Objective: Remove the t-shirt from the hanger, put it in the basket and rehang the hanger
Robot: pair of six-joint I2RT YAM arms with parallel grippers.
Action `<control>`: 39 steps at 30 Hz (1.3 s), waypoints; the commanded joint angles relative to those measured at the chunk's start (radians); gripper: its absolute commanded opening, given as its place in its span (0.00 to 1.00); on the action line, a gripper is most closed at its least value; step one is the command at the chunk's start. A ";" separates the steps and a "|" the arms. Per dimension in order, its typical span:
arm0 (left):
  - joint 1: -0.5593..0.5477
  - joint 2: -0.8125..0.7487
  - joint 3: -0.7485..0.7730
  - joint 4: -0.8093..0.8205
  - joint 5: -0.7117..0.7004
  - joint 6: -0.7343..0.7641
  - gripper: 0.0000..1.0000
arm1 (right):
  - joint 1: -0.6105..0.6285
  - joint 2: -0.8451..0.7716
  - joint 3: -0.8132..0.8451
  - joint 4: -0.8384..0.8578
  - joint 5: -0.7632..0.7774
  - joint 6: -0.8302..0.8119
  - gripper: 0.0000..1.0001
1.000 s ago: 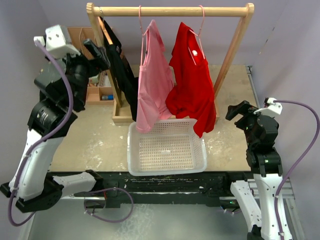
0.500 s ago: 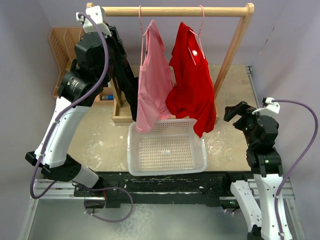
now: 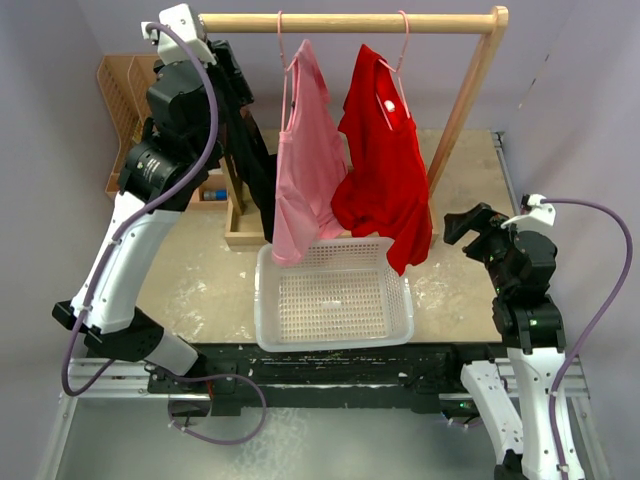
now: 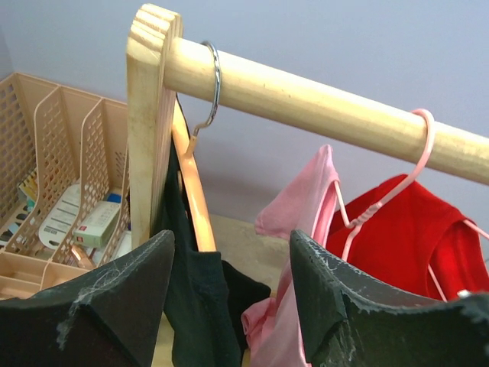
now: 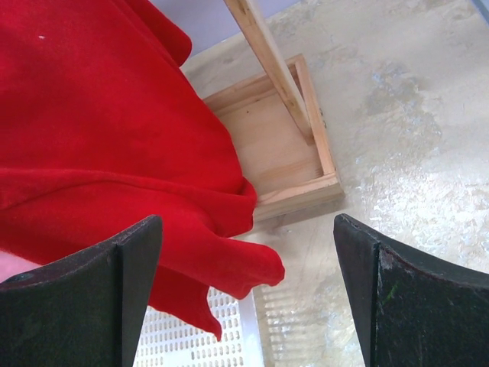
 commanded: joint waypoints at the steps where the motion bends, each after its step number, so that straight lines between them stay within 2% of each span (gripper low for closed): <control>1: -0.002 0.024 0.009 0.113 -0.058 0.049 0.66 | 0.002 0.000 0.005 0.030 -0.033 0.012 0.95; 14: -0.001 0.095 0.044 0.137 -0.101 0.064 0.66 | 0.002 -0.011 -0.002 0.016 -0.050 0.013 0.95; 39: 0.016 0.071 -0.042 0.221 -0.180 0.083 0.66 | 0.002 0.017 -0.024 0.038 -0.082 0.015 0.95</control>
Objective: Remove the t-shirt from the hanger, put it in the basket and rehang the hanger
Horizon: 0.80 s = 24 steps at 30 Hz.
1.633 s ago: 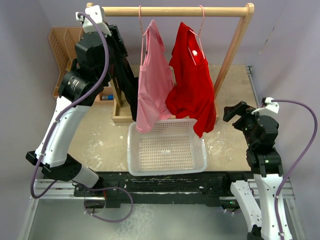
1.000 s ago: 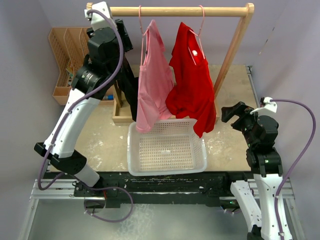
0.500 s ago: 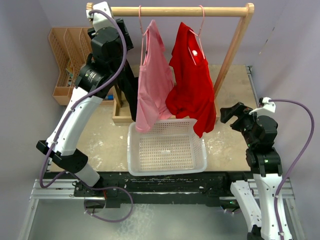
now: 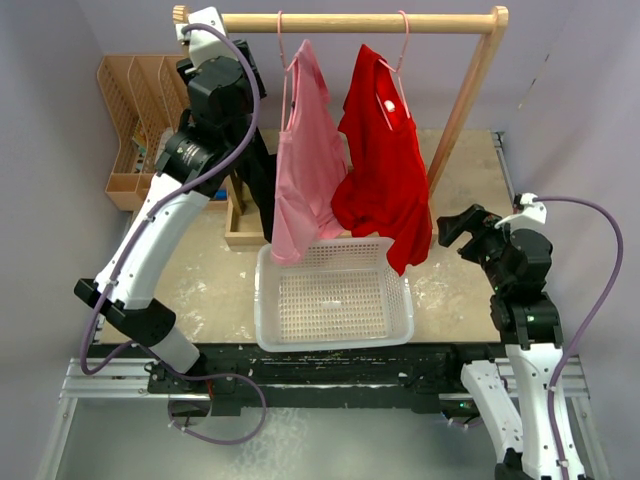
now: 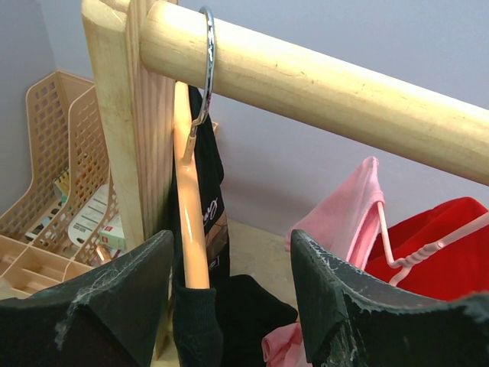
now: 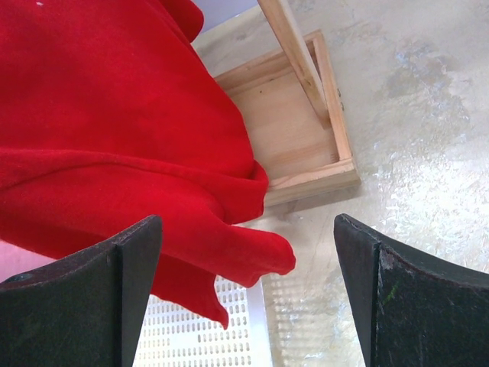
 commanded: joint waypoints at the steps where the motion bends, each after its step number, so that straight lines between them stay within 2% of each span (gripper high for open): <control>1: 0.018 -0.026 0.007 0.057 -0.020 0.018 0.66 | 0.002 0.007 -0.003 0.038 -0.021 0.003 0.95; 20: 0.053 0.051 0.057 0.066 0.003 0.025 0.63 | 0.002 0.033 -0.006 0.051 -0.024 -0.008 0.95; 24: 0.062 0.062 0.057 0.078 0.008 0.027 0.60 | 0.002 0.045 -0.013 0.056 -0.023 -0.010 0.95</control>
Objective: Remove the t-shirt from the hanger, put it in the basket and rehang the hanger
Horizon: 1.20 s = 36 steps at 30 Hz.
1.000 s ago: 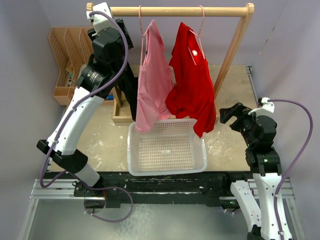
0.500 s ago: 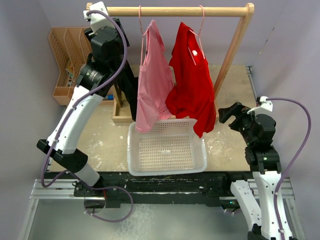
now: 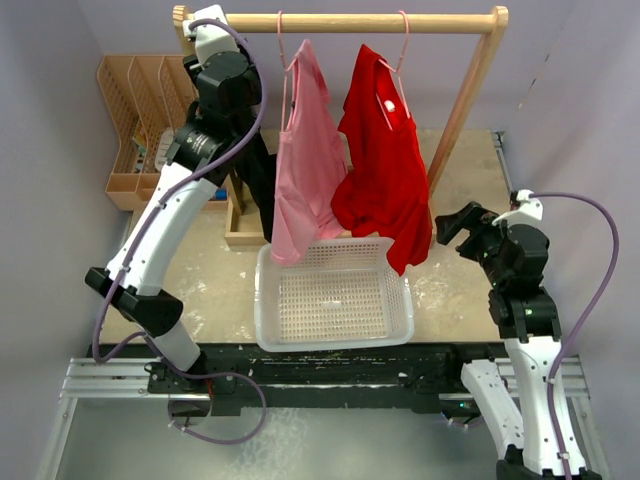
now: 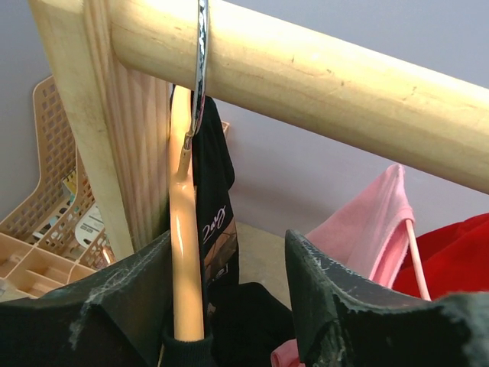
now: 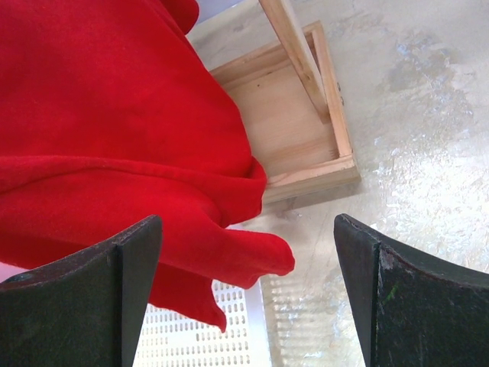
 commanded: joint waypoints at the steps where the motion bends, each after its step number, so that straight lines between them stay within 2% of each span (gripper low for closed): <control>1: 0.020 0.006 0.038 0.061 0.003 0.024 0.58 | 0.002 0.013 -0.015 0.049 -0.015 -0.010 0.95; 6: 0.038 0.015 0.032 0.080 0.007 0.013 0.50 | 0.002 0.035 -0.013 0.048 -0.017 -0.016 0.95; 12: 0.050 0.023 0.023 0.095 0.048 0.009 0.34 | 0.002 0.049 -0.006 0.052 -0.017 -0.025 0.95; 15: 0.052 0.019 0.015 0.103 0.096 0.021 0.32 | 0.002 0.052 -0.004 0.052 -0.016 -0.029 0.95; 19: 0.052 -0.002 -0.030 0.153 0.146 0.052 0.11 | 0.002 0.047 -0.006 0.049 -0.015 -0.030 0.95; 23: 0.052 -0.010 -0.037 0.169 0.157 0.086 0.00 | 0.002 0.037 -0.012 0.045 -0.010 -0.029 0.95; 29: 0.053 -0.026 -0.054 0.178 0.167 0.108 0.00 | 0.002 0.031 -0.025 0.051 -0.014 -0.026 0.95; 36: 0.056 -0.073 -0.138 0.289 0.249 0.182 0.00 | 0.002 0.025 -0.030 0.049 -0.010 -0.027 0.95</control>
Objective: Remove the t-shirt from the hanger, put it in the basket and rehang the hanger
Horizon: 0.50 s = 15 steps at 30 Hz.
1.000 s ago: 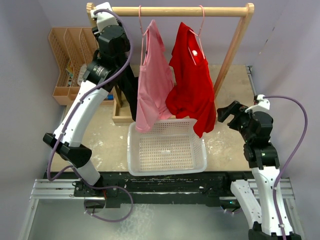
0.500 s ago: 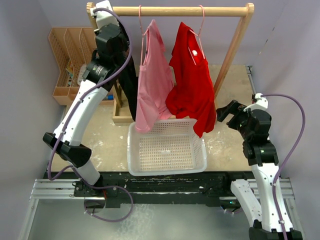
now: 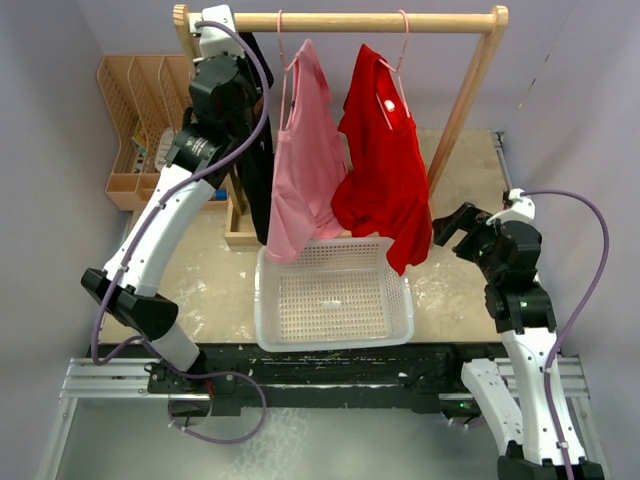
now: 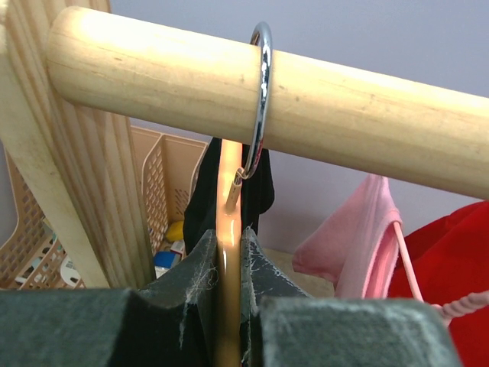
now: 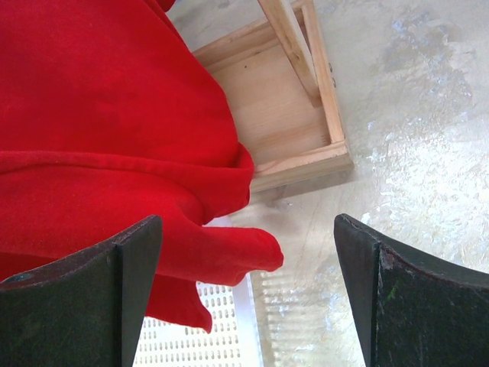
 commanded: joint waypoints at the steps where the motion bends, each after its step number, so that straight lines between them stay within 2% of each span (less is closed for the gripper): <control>1: 0.011 -0.062 -0.057 0.165 0.095 0.079 0.00 | 0.002 -0.013 -0.001 0.043 -0.009 -0.014 0.95; 7: 0.026 -0.116 -0.169 0.336 0.163 0.135 0.00 | 0.002 -0.016 -0.013 0.052 -0.009 -0.012 0.95; 15: 0.070 -0.124 -0.208 0.493 0.251 0.153 0.00 | 0.002 -0.016 -0.017 0.057 -0.011 -0.015 0.95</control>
